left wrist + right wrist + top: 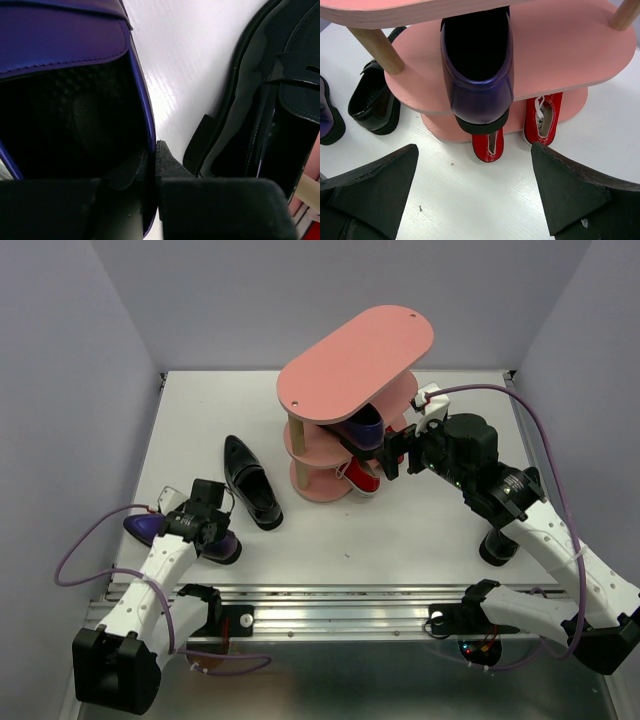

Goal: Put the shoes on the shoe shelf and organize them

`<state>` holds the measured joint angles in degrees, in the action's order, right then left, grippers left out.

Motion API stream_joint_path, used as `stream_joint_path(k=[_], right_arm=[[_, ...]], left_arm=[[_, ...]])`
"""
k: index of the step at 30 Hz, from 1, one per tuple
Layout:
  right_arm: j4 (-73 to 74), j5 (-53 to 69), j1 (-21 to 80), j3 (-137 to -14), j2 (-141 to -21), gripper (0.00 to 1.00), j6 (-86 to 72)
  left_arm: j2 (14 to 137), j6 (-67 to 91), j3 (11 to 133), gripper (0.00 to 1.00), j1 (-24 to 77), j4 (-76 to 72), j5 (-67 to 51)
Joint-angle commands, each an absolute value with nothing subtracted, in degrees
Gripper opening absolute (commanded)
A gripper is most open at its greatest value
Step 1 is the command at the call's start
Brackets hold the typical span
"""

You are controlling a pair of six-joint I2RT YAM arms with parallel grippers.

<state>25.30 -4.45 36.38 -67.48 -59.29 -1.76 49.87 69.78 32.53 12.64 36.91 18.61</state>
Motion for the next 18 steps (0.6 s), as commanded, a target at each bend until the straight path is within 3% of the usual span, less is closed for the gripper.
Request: stream_joint_path(k=[1,2,10,18], right_arm=[[22.94,-3.96,36.04,-67.85,-58.8,1.0,-1.85],[22.85,-3.96,36.04,-67.76,-58.8,1.0,-1.85],[22.85,-3.78,36.04,-67.94,-58.97,1.0,-1.85],[22.94,-3.52,36.04,-68.64,-59.33,1.0,-2.55]], left_arm=[[48.34,70.93,33.57,0.06,12.74,35.85,18.89],[48.17,70.84,34.27,0.0,12.74,36.56,19.68],[45.35,67.33,45.78,0.0,12.74,44.37,30.13],[46.93,65.13,55.63,0.0,12.92,46.76,29.98]])
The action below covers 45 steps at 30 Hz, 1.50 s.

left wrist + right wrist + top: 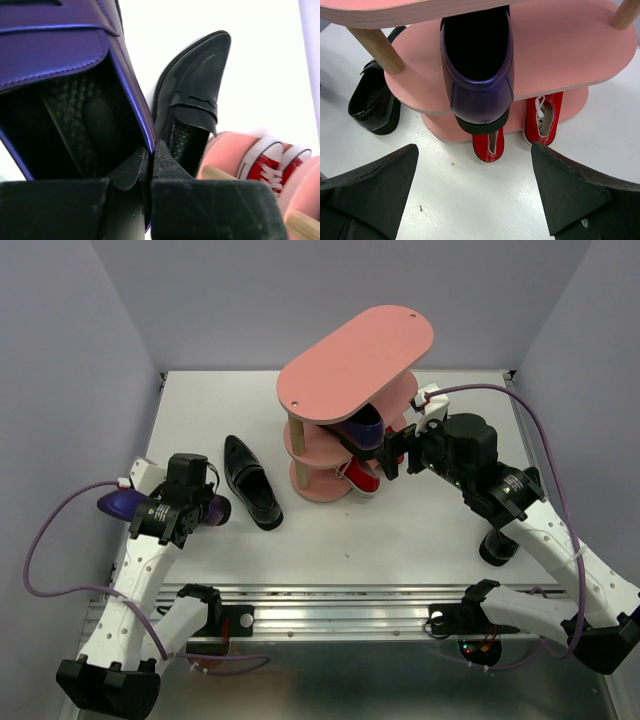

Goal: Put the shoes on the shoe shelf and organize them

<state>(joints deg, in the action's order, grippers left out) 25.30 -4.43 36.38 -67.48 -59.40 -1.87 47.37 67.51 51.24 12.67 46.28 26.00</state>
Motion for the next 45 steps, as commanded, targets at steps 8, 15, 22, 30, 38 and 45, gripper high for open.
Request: stream_joint_path(k=[8,15,22,30,38,45], right_arm=[[22.94,-3.34,36.04,-68.82,-59.68,1.0,-2.81],[22.94,-3.51,36.04,-69.26,-59.94,1.0,-3.43],[23.64,-5.45,36.04,-69.79,-60.03,1.0,-3.95],[24.52,-6.85,36.04,-71.01,-60.47,1.0,-3.52],[25.31,-7.73,36.04,-71.19,-60.64,1.0,-3.69],[27.16,-15.46,36.04,-73.12,-60.73,1.0,-5.62]], left_arm=[[47.02,63.2,61.16,0.0,14.94,47.46,28.3],[50.44,65.3,67.49,0.0,23.45,50.01,29.35],[54.93,72.68,72.25,0.0,36.98,53.26,33.83],[61.25,82.34,73.03,0.0,50.07,53.96,35.85],[68.89,86.75,77.43,0.0,59.14,56.6,37.79],[76.45,81.12,79.97,0.0,62.75,50.28,32.87]])
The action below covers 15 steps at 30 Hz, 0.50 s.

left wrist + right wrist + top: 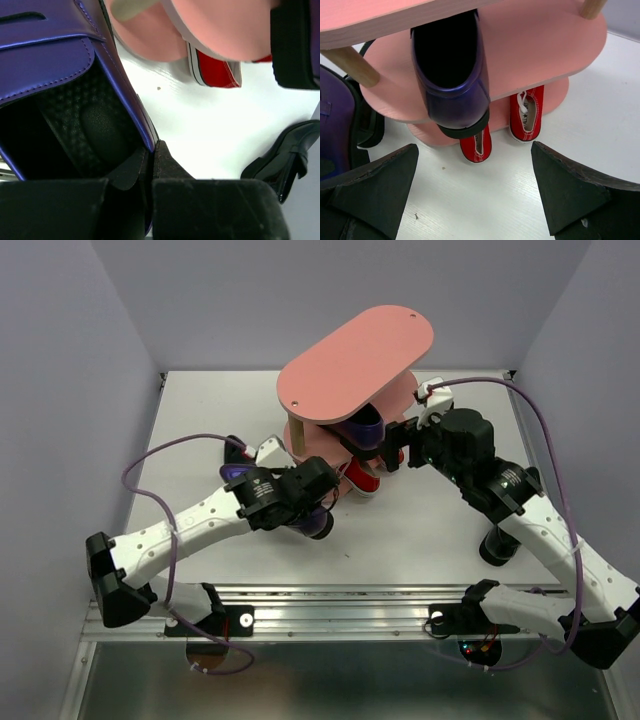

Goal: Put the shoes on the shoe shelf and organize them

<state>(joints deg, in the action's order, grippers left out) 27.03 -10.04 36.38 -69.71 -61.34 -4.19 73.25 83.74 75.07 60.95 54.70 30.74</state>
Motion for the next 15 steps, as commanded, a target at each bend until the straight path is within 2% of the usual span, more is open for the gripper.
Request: stream_joint_path(k=[1,15], right_arm=[[27.16,-15.9,36.04,-73.21,-60.04,1.0,-5.89],[24.87,-25.75,36.04,-72.16,-53.62,1.0,-10.02]], left_arm=[[77.42,81.12,80.68,0.0,63.36,50.88,32.78],[88.76,76.64,85.34,0.0,70.05,42.98,29.8]])
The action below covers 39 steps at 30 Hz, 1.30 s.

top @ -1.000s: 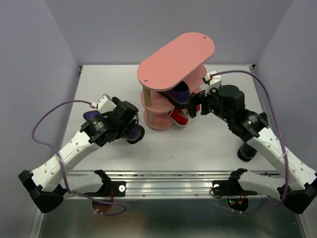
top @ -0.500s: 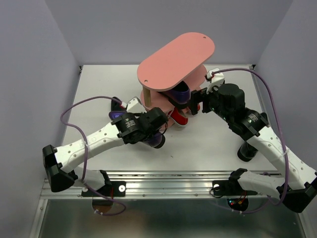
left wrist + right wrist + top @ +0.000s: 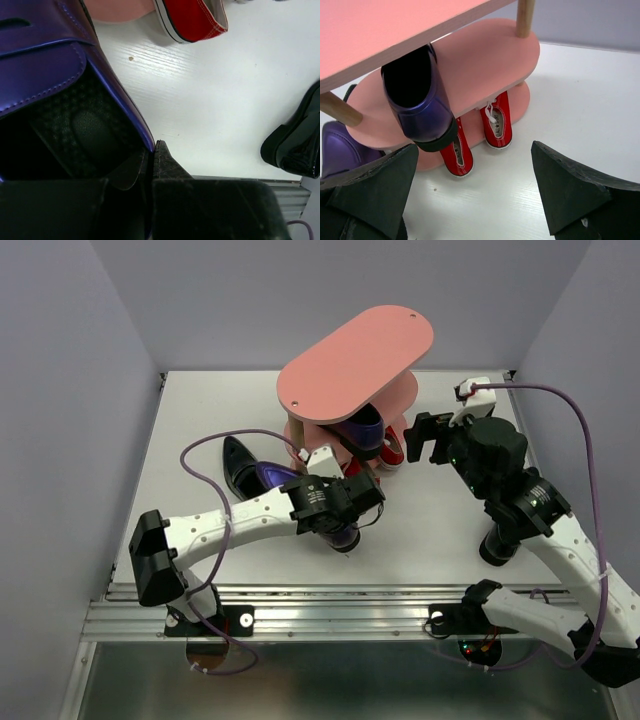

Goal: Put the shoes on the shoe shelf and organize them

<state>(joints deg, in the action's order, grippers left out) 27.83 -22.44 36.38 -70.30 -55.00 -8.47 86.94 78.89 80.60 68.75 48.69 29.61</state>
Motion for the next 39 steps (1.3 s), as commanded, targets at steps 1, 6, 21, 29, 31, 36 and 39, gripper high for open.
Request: stream_joint_path(k=[1,6,21,29,31,36,39], right_arm=[[24.87,-25.66,36.04,-72.07,-53.61,1.0,-10.19],[24.87,-24.52,36.04,-72.07,-53.35,1.0,-10.98],[25.4,-23.03,36.04,-71.63,-50.19,1.0,-11.25],[26.81,-23.73,36.04,-71.81,-47.9,1.0,-12.22],[27.07,-23.64,36.04,-71.89,-47.55,1.0,-12.3],[28.73,-23.56,36.04,-72.77,-47.02,1.0,-12.48],[30.14,-23.56,36.04,-72.69,-46.41,1.0,-12.66]], left_arm=[[89.47,76.47,85.86,0.0,70.48,43.24,29.36],[92.02,76.64,87.63,0.0,71.8,44.12,28.92],[97.11,75.41,87.18,0.0,73.3,37.27,23.91],[97.65,70.49,88.69,0.62,73.3,34.81,21.53],[96.16,69.09,87.72,0.75,73.39,32.79,21.53],[93.18,66.71,90.08,0.82,74.26,32.96,24.16],[89.32,64.09,90.26,0.81,74.71,31.73,25.92]])
